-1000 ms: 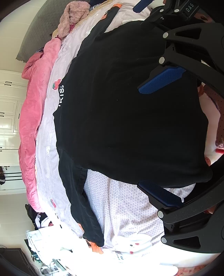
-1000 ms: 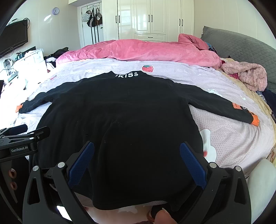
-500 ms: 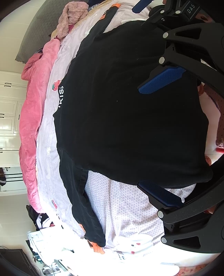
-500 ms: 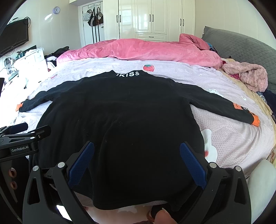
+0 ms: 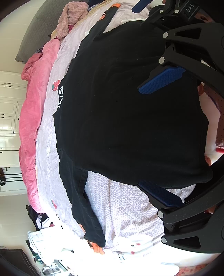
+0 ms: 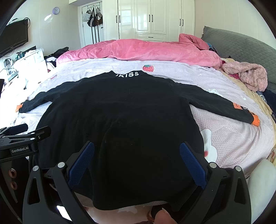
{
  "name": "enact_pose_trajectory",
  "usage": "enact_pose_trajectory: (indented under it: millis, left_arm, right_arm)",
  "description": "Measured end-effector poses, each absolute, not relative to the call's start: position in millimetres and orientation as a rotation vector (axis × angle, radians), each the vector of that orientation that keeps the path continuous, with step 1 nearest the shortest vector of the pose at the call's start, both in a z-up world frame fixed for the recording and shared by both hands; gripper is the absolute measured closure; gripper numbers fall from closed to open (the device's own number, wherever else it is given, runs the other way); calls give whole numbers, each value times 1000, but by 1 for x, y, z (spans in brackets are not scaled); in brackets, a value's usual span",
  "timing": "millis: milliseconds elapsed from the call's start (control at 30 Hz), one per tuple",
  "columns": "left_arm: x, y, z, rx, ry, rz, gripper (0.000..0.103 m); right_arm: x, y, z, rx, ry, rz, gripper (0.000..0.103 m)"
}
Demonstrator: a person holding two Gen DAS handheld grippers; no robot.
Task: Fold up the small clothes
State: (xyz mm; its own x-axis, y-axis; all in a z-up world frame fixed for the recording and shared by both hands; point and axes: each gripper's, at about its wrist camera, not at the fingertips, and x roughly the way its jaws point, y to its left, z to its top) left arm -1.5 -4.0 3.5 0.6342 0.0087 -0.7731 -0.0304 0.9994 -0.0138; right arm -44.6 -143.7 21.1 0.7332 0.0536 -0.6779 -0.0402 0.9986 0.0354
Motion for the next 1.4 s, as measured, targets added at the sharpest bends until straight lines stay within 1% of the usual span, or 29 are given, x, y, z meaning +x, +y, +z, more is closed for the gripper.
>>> enact_pose_trajectory:
  millis: [600,1067,1400]
  left_arm:
    - [16,-9,10,-24,878,10,8]
    - [69,-40,20,-12,883,-27,8]
    - [98,-59,14,-11,919,-61,8]
  right_arm:
    - [-37,-154,26,44,734,40,4]
    - [10,-204,39,121,731,-63,4]
    - [44,-244,43,201,718,-154,4]
